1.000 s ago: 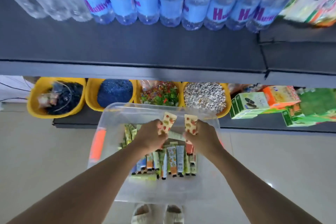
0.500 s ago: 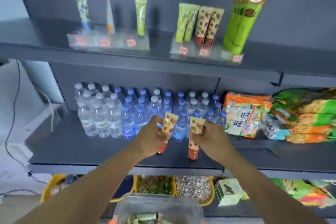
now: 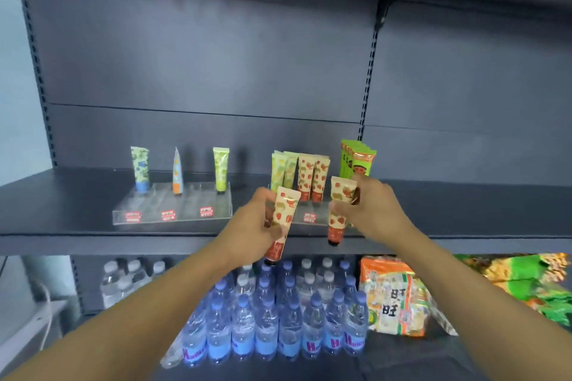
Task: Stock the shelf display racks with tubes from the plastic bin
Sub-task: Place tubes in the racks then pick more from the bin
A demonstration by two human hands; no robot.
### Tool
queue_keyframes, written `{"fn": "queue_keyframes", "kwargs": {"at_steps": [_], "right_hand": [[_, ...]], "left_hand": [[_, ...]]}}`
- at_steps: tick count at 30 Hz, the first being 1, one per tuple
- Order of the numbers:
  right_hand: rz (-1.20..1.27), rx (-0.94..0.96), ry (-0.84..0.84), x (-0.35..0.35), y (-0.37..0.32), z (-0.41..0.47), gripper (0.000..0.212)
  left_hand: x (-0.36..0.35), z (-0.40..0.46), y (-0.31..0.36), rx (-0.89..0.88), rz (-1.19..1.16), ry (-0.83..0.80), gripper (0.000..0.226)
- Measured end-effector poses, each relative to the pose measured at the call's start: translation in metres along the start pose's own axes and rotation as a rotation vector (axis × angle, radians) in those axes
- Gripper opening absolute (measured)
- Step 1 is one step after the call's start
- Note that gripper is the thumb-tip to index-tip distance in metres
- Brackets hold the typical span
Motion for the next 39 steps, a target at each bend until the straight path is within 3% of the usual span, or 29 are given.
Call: {"fn": "queue_keyframes", "kwargs": {"at_steps": [8,14,21,28,34,39], "right_hand": [[-0.106,0.032,0.152,0.022,-0.026,0.059,0.031],[-0.25,0.037,0.169,-0.001,-0.037,0.093,0.014],[-0.422,-0.063,0.091,-0.042,-0.032,0.114,0.03],[-0.422,-0.186,-0.003,-0.06,-0.013,0.122,0.041],[-0.44,-0.202,-0.044,-0.064,-0.012,0.12,0.055],[-0.529,-0.149,-0.015,-0.061,-0.023,0.112,0.054]], "left_hand": [[0.021,0.054,0.025,-0.09,0.074,0.035,0.064],[0.032,0.087,0.014,-0.119,0.104,0.035,0.062],[0.032,0.114,-0.006,-0.184,0.145,-0.043,0.057],[0.031,0.125,-0.017,-0.216,0.105,-0.067,0.054],[0.027,0.13,-0.018,-0.229,0.116,-0.076,0.054],[0.024,0.133,-0.017,-0.234,0.124,-0.074,0.054]]}}
Point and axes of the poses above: each hand's wrist, its own z-axis towards the middle knuckle, its own x-axis out of the back of the hand, y = z × x, the point moved 10 cm from there along z, towards the middle knuckle, and after that the axes turned 13 degrees about -x, right-handed, at the moved point
